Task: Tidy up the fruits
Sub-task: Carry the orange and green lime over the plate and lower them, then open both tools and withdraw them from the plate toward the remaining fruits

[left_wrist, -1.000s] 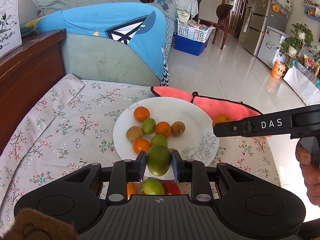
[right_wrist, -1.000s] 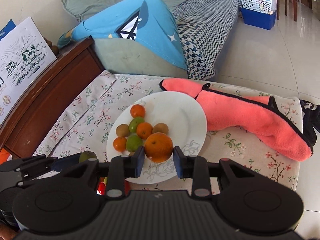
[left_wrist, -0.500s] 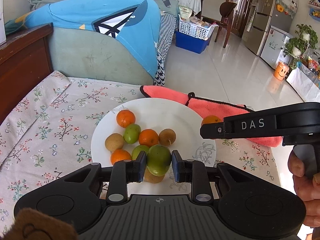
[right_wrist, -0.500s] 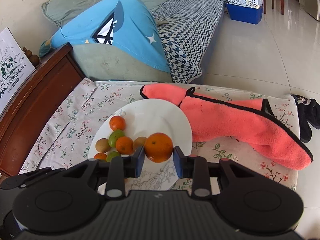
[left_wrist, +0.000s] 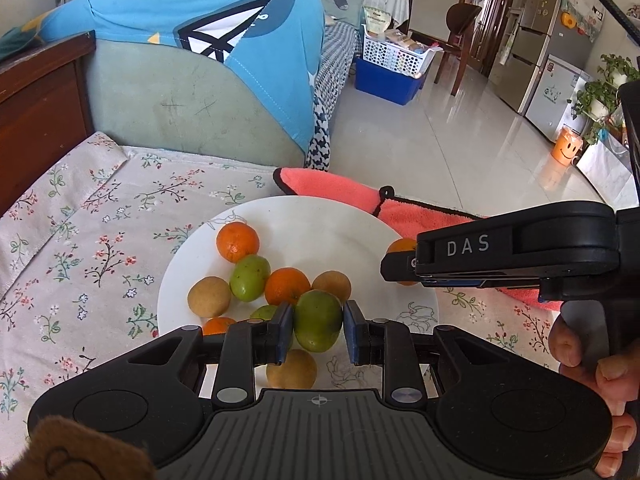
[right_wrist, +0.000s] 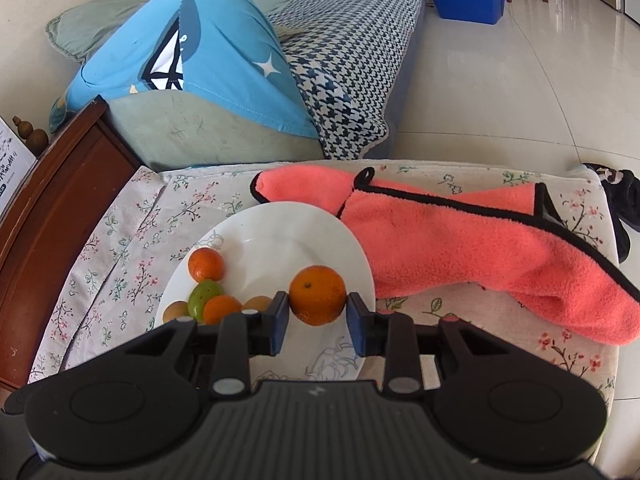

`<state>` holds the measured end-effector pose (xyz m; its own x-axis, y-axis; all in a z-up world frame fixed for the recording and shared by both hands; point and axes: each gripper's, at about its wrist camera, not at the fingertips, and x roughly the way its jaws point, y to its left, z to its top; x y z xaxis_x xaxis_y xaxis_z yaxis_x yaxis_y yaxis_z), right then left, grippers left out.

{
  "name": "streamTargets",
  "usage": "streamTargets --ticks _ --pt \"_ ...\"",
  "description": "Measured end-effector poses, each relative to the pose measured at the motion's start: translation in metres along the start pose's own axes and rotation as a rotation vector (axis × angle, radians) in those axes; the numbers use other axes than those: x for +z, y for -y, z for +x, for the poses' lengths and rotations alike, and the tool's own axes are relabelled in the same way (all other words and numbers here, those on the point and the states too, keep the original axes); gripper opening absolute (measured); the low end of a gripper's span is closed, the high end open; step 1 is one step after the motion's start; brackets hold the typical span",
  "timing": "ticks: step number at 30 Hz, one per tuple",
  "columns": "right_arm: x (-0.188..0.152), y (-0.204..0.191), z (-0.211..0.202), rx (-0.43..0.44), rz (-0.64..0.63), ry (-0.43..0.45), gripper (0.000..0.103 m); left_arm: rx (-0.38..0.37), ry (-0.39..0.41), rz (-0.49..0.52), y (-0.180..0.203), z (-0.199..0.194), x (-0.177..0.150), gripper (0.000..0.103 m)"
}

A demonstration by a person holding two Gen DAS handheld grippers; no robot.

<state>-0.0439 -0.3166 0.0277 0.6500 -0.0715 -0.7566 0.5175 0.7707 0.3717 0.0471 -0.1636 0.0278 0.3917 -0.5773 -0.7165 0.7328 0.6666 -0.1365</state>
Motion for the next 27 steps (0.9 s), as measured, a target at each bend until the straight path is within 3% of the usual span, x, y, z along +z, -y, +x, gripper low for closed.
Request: streamTargets --ticks 6,8,10,16,27 --pt "0.004 0.004 0.002 0.008 0.049 0.011 0.034 0.003 0.024 0.012 0.007 -0.007 0.004 0.030" --pt "0.004 0.003 0.000 0.013 0.050 0.015 0.034 0.015 0.029 0.015 0.009 -0.011 0.005 0.035" --pt "0.004 0.001 -0.002 0.016 0.040 0.018 0.034 0.042 0.039 0.034 0.012 -0.015 0.005 0.050" --pt "0.002 -0.005 -0.012 0.018 0.021 0.031 0.034 0.099 0.043 0.061 0.013 -0.036 0.006 0.065" --pt "-0.017 -0.026 -0.045 0.042 -0.043 0.041 0.039 0.158 -0.001 0.099 0.009 -0.070 -0.014 0.070"
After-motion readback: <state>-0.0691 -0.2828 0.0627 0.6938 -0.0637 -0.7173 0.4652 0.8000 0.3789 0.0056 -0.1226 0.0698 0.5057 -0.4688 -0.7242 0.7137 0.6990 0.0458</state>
